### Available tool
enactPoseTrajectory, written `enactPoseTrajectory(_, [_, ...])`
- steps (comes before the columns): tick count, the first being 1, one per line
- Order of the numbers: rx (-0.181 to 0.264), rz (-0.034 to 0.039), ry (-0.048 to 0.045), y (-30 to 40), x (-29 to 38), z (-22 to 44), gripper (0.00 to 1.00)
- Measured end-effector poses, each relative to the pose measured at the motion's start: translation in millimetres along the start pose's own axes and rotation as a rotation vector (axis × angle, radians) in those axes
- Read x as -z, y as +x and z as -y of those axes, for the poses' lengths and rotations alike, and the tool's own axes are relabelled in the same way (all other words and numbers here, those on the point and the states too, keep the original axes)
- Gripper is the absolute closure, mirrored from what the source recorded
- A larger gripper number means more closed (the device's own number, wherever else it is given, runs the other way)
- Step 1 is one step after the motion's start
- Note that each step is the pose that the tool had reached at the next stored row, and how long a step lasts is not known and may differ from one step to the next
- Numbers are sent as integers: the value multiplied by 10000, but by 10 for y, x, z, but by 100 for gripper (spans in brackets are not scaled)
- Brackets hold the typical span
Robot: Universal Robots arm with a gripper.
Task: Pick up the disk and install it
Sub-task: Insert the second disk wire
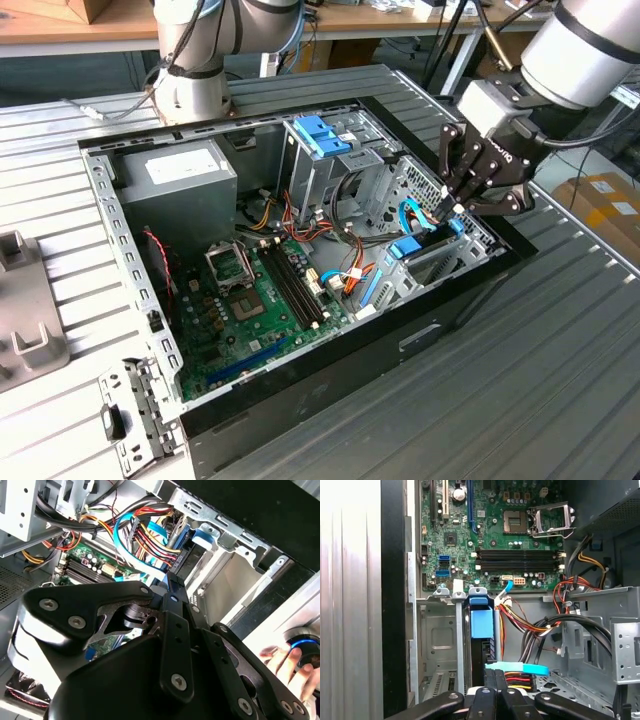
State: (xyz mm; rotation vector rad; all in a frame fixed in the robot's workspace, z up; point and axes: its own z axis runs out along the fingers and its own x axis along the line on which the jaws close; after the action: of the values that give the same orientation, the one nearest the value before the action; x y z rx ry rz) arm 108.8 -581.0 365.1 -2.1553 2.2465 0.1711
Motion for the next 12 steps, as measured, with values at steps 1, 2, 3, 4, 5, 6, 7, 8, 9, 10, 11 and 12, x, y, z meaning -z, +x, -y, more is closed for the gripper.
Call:
enactPoseTrajectory(1, [1,33,-1,-1,2,0,90])
enactPoseTrajectory(2, [2,53,-3,-3,1,1,90])
enactPoseTrajectory(3, [4,68,-8,-3,1,6,90])
enactPoseTrajectory(4, [4,84,-26,-4,2,19,90])
enactPoseTrajectory(5, [3,111,-50,-5,4,36,90])
enactPoseTrajectory(6, [2,142,-73,-5,4,53,90])
enactPoseTrajectory(7, [2,171,-97,-6,6,77,90])
enactPoseTrajectory(8, [2,177,-107,-7,7,91,90])
enactPoseTrajectory(9, [0,183,-116,-8,7,104,90])
enactPoseTrajectory(10, [-1,189,-124,-8,8,115,90])
enactPoseTrajectory(11, [-1,194,-137,-9,11,135,90])
enactPoseTrajectory(12, [-3,202,-155,-10,16,161,90])
